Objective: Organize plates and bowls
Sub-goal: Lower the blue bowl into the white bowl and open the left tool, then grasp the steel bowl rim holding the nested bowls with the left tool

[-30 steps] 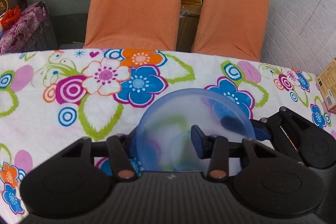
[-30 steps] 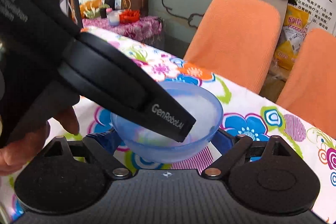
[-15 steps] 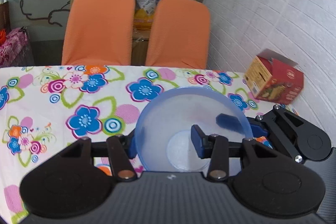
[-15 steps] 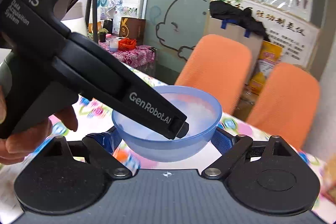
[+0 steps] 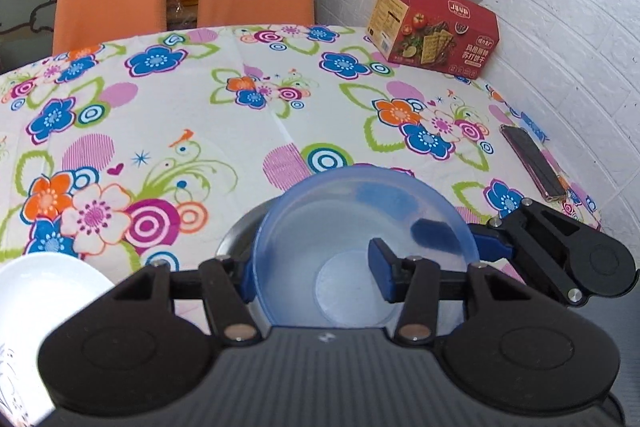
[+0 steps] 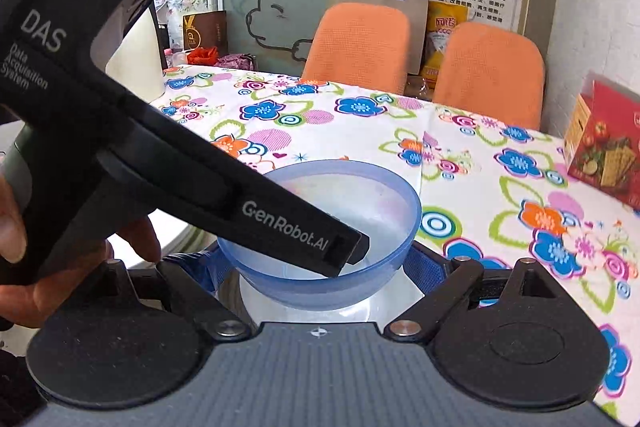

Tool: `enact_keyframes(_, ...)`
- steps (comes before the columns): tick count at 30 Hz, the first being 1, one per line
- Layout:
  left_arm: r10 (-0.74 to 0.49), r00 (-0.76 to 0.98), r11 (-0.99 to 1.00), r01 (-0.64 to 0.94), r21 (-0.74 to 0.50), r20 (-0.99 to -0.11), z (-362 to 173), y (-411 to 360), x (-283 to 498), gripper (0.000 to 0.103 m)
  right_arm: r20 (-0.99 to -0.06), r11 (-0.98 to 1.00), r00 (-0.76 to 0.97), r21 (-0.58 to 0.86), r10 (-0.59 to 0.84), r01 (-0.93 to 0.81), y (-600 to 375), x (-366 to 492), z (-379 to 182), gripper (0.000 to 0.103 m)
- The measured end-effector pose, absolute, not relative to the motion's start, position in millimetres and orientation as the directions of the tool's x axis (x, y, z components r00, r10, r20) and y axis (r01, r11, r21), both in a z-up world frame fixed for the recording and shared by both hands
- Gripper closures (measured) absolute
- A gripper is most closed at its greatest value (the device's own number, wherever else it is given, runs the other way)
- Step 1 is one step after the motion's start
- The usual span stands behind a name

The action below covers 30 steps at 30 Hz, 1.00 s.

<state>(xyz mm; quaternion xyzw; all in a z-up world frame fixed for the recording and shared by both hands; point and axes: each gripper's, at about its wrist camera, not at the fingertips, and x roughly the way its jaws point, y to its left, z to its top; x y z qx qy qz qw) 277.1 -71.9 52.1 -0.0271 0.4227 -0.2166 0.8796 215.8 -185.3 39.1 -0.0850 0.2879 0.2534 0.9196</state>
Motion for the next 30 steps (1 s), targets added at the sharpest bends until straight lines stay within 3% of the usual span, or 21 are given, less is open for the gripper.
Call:
enact_keyframes(4, -0.376, 0.566, 0.914, 0.358, -0.192, -0.734, 44, -76, 279, 0.039, -0.561, 0.863, 0.725, -0.038, 0.399, -0.504, -192, 212, 29, 0.024)
enact_keyframes(16, -0.457, 0.562, 0.888, 0.324, -0.325, -0.689, 50, -47, 272, 0.035, -0.561, 0.896, 0.721, 0.089, 0.406, -0.435, -236, 184, 17, 0.023)
enact_keyframes(26, -0.460, 0.659, 0.881, 0.254, -0.399, -0.595, 73, -12, 236, 0.032, -0.425, 0.887, 0.810, 0.398, 0.404, -0.234, -282, 143, 10, 0.022)
enact_keyframes(30, -0.448, 0.656, 0.882, 0.215, -0.418, -0.607, 66, -1, 229, 0.032, -0.442, 0.895, 0.814, 0.400, 0.378, -0.198, -282, 147, 8, 0.022)
